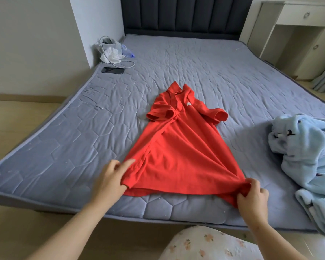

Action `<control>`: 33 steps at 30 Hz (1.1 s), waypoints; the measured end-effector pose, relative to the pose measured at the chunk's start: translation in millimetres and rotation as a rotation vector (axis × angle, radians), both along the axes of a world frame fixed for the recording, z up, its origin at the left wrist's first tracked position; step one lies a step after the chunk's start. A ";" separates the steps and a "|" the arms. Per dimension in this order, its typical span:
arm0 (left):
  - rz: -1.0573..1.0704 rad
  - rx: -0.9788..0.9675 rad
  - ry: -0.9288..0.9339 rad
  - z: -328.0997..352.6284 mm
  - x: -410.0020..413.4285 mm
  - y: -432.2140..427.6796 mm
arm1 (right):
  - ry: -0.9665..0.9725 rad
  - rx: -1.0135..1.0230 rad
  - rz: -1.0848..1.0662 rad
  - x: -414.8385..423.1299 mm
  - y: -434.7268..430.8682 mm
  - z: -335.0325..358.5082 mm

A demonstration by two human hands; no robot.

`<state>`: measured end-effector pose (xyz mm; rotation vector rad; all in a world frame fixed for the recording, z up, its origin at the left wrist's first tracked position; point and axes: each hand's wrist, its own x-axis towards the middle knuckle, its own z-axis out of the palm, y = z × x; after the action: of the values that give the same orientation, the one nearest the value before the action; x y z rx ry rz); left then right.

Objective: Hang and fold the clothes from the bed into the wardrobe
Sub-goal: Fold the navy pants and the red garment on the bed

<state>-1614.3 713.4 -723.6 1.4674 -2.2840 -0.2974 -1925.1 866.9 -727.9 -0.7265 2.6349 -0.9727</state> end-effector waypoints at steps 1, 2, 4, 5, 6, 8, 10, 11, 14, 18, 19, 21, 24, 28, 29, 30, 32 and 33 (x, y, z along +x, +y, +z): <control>-0.059 -0.063 -0.031 0.6 -2.6 1.9 | -0.021 -0.012 -0.022 -1.8 2.6 -1.2; -0.088 -0.119 -0.049 0.4 -3.9 1.9 | -0.026 -0.013 -0.032 -4.1 5.6 -2.7; -0.016 -0.109 -0.017 2.4 -5.7 0.4 | -0.044 0.022 -0.041 -9.1 11.0 -5.3; 0.059 -0.073 0.057 3.9 -5.2 -2.0 | -0.069 0.043 -0.058 -11.6 12.5 -5.5; 0.116 -0.046 0.133 3.2 -2.1 -5.6 | -0.095 0.049 -0.076 -14.1 13.5 -5.6; 0.180 -0.036 0.234 2.6 10.0 -12.9 | -0.115 0.013 -0.123 -19.3 15.4 -5.5; 0.242 -0.014 0.353 3.3 25.6 -21.2 | -0.104 -0.051 -0.170 -23.5 17.3 -3.0; 0.274 0.012 0.423 5.1 31.8 -24.2 | -0.099 -0.077 -0.186 -25.1 18.5 -1.5; 0.306 0.074 0.556 7.3 42.7 -28.8 | -0.118 -0.136 -0.241 -27.1 20.4 4.0; 0.248 0.155 0.457 4.2 52.3 -22.3 | -0.134 -0.142 -0.167 -27.2 25.2 6.7; 0.216 0.187 0.349 1.8 56.8 -19.7 | -0.119 -0.124 -0.126 -27.6 27.0 5.8; 0.173 0.294 0.074 -3.1 65.1 -15.2 | -0.100 -0.032 -0.031 -26.8 31.1 3.5; 0.119 0.481 -0.178 -1.7 65.9 -16.5 | -0.155 0.074 0.054 -20.3 30.4 7.1; 0.073 0.573 -0.208 6.9 42.4 -36.9 | -0.253 0.075 0.059 -19.5 10.4 16.2; 0.106 0.520 -0.135 6.8 32.9 -42.4 | -0.239 0.091 0.069 -19.7 2.6 15.9; 0.149 0.468 -0.051 5.7 21.5 -47.4 | -0.213 0.134 0.073 -17.3 -4.8 17.0; 0.233 0.469 0.071 -0.5 -1.8 -54.7 | -0.117 0.196 0.095 -16.9 -18.4 12.8; 0.254 0.480 0.091 -4.3 -11.8 -56.3 | -0.080 0.201 0.119 -16.4 -25.0 10.2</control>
<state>-1626.1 657.1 -727.9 1.9050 -2.0069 -0.8604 -1941.5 841.9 -717.7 -0.7684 2.5401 -0.6786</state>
